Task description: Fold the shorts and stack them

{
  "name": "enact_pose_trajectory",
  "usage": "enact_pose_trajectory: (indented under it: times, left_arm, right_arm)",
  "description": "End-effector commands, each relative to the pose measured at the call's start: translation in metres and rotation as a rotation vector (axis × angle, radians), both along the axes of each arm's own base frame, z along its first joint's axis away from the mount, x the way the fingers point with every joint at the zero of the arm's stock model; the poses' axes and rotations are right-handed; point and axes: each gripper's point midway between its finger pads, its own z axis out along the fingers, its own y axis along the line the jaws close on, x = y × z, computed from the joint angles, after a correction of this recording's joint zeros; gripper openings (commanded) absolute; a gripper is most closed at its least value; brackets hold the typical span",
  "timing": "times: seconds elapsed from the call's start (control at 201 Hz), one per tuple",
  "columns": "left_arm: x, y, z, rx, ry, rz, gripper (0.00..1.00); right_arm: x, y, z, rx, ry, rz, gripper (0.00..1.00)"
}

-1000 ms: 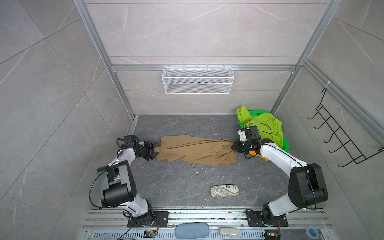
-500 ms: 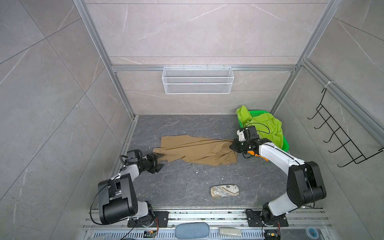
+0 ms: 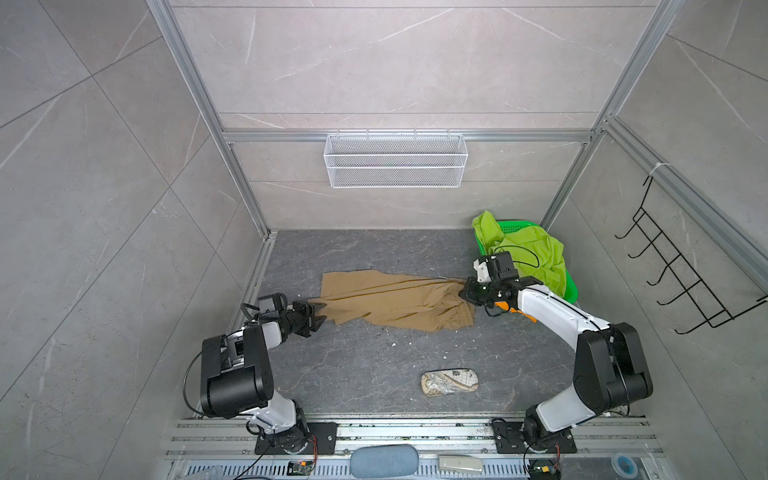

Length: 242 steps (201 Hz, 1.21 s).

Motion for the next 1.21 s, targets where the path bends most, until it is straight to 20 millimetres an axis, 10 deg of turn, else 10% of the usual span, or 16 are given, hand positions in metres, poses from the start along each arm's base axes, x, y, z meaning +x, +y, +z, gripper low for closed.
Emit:
enact_pose_trajectory:
  times: [0.0,0.184,0.299,0.603,0.971,1.201]
  left_arm:
    - [0.014,0.010,0.004,0.066,-0.060,0.025,0.37]
    - [0.021,0.015,0.010,0.131,-0.091,0.016,0.25]
    - [0.026,0.019,0.018,0.184,-0.117,-0.003,0.00]
    - [0.044,0.032,0.092,0.324,-0.231,-0.065,0.00]
    - [0.064,0.069,0.269,0.409,-0.522,0.052,0.00]
    - [0.010,0.053,0.415,0.522,-0.812,0.096,0.00]
  right_arm:
    - [0.002,0.003,0.014,0.007,-0.040,0.001,0.00]
    - [0.002,0.002,0.018,-0.003,-0.055,0.011,0.00]
    - [0.002,0.002,0.023,-0.006,-0.068,0.018,0.00]
    - [0.007,0.000,0.058,-0.011,-0.141,0.027,0.00]
    - [0.055,-0.034,0.255,0.072,-0.505,-0.079,0.00]
    - [-0.017,-0.032,0.395,0.108,-0.862,0.015,0.00]
